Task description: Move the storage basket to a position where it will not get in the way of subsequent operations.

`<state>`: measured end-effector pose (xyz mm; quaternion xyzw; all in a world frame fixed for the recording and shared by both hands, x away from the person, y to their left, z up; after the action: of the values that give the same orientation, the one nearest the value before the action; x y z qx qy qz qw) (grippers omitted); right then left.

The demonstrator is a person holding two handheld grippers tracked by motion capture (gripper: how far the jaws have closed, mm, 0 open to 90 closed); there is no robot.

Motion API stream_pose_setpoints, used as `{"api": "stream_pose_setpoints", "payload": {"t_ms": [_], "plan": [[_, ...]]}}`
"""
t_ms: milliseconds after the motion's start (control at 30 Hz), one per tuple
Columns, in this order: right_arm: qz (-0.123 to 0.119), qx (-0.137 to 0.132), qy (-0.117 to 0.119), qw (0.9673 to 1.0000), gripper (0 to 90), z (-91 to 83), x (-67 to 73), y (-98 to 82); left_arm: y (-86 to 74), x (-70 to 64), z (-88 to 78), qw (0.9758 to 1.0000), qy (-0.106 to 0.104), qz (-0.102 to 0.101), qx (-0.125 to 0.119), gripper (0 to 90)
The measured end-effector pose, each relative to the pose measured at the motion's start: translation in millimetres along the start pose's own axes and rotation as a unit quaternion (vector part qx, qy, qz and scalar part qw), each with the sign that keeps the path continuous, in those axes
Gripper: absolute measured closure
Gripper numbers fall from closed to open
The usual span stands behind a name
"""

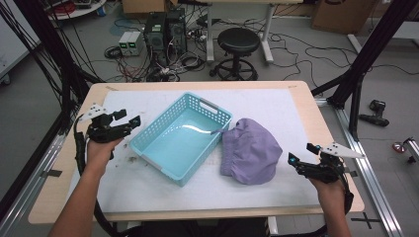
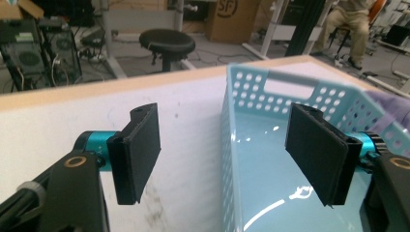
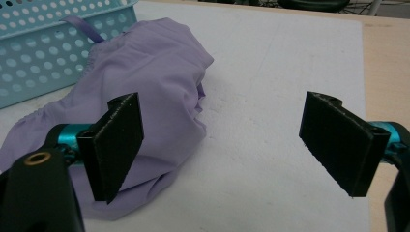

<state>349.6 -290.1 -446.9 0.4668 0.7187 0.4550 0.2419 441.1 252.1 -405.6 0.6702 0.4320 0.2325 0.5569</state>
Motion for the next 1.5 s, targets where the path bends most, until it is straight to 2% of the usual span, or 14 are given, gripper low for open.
{"api": "stream_pose_setpoints", "payload": {"t_ms": [133, 200, 300, 400, 467, 600, 667, 767, 800, 1033, 1167, 1300, 1367, 1500], "plan": [[-0.001, 0.003, 0.0, 1.0, 15.6, 0.4, 1.1, -1.0, -17.7, 0.1, 8.1, 0.9994, -0.002, -0.004, 0.033, 29.9], [-0.002, 0.003, 0.0, 1.0, 15.6, 0.4, 1.3, -0.9, -21.9, -1.1, 11.7, 0.9992, 0.0, 0.003, 0.039, 31.8], [-0.004, 0.004, 0.0, 1.0, 15.6, 0.4, 2.5, -0.7, -30.9, -1.5, 17.3, 0.9984, -0.002, -0.005, 0.056, 34.1], [-0.006, 0.006, 0.0, 1.0, 15.6, -0.1, 3.1, -1.4, -39.9, -2.8, 19.3, 0.9983, -0.001, -0.007, 0.057, 40.5], [-0.006, 0.006, 0.0, 1.0, 15.6, -0.2, 2.9, -1.6, -46.7, -4.2, 20.9, 0.9973, -0.006, -0.011, 0.072, 41.3], [-0.005, 0.006, 0.0, 1.0, 15.6, -0.2, 2.4, -1.6, -48.7, -9.3, 23.5, 0.9968, -0.01, 0.006, 0.079, 52.1], [-0.006, 0.006, -0.001, 1.0, 15.6, -0.3, 2.9, -1.3, -48.3, -11.3, 24.3, 0.9968, -0.015, 0.006, 0.078, 57.2], [-0.007, 0.006, -0.001, 1.0, 15.6, -0.4, 3.4, -1.1, -47.6, -13.9, 21.9, 0.9963, -0.015, 0.023, 0.082, 75.1], [-0.006, 0.006, -0.001, 1.0, 15.6, -0.7, 3.1, -1.4, -47.4, -12.9, 20.7, 0.9959, -0.006, 0.03, 0.085, 83.5], [-0.005, 0.005, -0.004, 1.0, 15.6, -2.2, 2.1, -1.3, -48.8, -11.8, 11.3, 0.9948, 0.02, 0.035, 0.093, 84.0], [-0.004, 0.004, -0.004, 1.0, 15.6, -2.0, 2.4, -0.8, -51.7, -9.3, 0.1, 0.9949, 0.04, 0.026, 0.089, 84.0], [-0.005, 0.004, -0.003, 1.0, 15.6, -0.6, 2.7, -0.5, -54.7, -4.9, -14.2, 0.9946, 0.051, 0.022, 0.088, 84.1], [-0.005, 0.005, -0.002, 1.0, 15.6, -0.1, 3.3, -0.3, -56.4, -3.1, -21.7, 0.9946, 0.055, 0.013, 0.086, 84.1], [-0.005, 0.005, -0.003, 1.0, 15.6, 1.0, 3.7, 0.0, -61.8, -7.5, -35.2, 0.9946, 0.07, -0.002, 0.077, 84.0]]}}
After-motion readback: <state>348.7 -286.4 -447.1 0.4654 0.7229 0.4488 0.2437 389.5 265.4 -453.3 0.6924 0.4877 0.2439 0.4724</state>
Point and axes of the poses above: each handheld gripper's, and its own axes: z roughly forward along the jaws, y roughly out of its top, x roughly to its left, the point moved 9 cm from there along z, roughly forward along the jaws
